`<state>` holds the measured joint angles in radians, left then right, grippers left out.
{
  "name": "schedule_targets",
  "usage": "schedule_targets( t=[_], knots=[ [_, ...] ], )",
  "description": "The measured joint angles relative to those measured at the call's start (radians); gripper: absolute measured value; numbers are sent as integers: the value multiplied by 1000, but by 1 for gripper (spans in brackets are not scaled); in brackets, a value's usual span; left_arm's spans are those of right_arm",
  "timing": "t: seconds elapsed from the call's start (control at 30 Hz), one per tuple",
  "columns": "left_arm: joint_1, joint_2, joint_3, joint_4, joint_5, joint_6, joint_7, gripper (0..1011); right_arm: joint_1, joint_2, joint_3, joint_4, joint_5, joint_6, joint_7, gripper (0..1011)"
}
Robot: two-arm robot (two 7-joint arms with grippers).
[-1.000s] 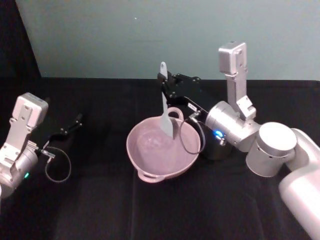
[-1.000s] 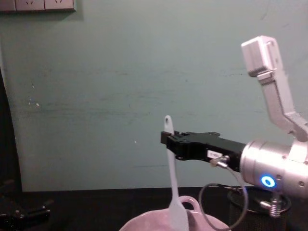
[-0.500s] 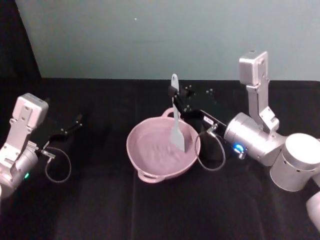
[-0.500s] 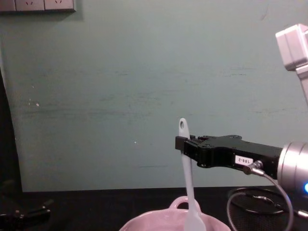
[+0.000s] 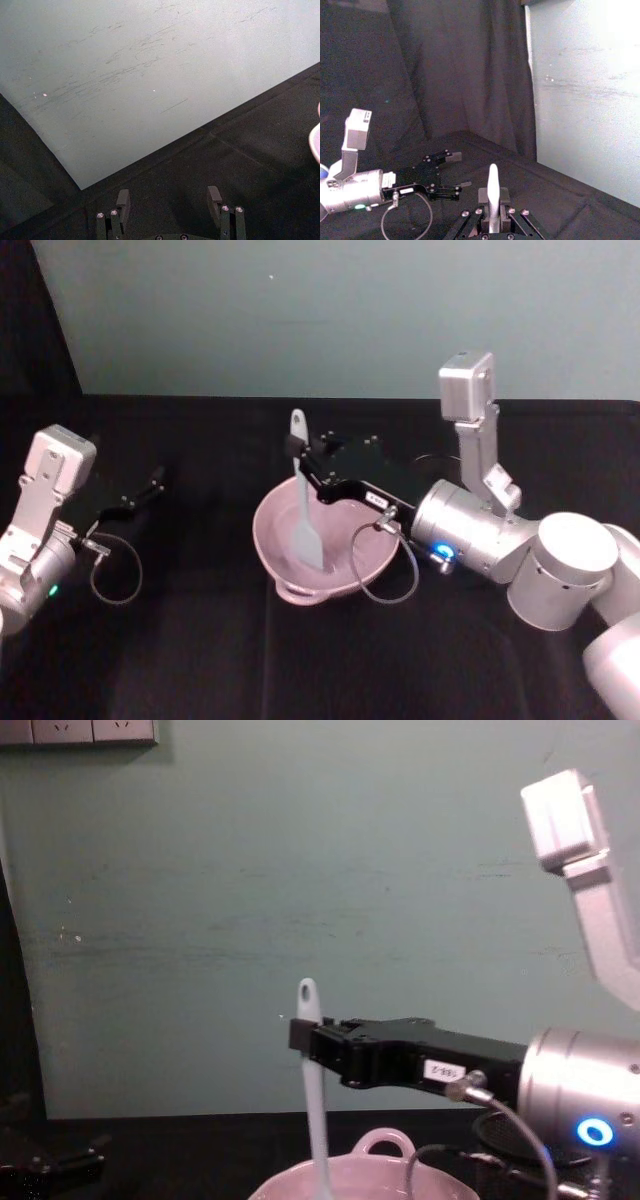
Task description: Use the one hand to pick up the spoon and stir the clear water in the bowl.
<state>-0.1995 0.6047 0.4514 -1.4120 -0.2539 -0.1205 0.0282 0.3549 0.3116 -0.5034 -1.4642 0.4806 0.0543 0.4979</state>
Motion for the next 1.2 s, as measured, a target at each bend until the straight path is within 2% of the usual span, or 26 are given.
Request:
schedule_targets(
  t=[0.17, 0.3, 0.43, 0.63, 0.93, 1.1, 1.2],
  knots=[
    [0, 0, 0, 0, 0, 0, 0, 1011, 36, -35, -19, 67, 0, -23, 6, 123],
    [0, 0, 0, 0, 0, 0, 0, 1011, 68, -70, -26, 134, -17, -72, -2, 123],
    [0, 0, 0, 0, 0, 0, 0, 1011, 101, -110, -16, 206, -40, -136, -22, 123],
    [0, 0, 0, 0, 0, 0, 0, 1011, 116, -131, 6, 252, -85, -185, -68, 123],
    [0, 0, 0, 0, 0, 0, 0, 1011, 94, -104, 40, 213, -137, -180, -118, 123],
    [0, 0, 0, 0, 0, 0, 0, 1011, 54, -63, 65, 131, -143, -127, -121, 123],
    [0, 0, 0, 0, 0, 0, 0, 1011, 25, -35, 77, 73, -130, -80, -100, 123]
  ],
)
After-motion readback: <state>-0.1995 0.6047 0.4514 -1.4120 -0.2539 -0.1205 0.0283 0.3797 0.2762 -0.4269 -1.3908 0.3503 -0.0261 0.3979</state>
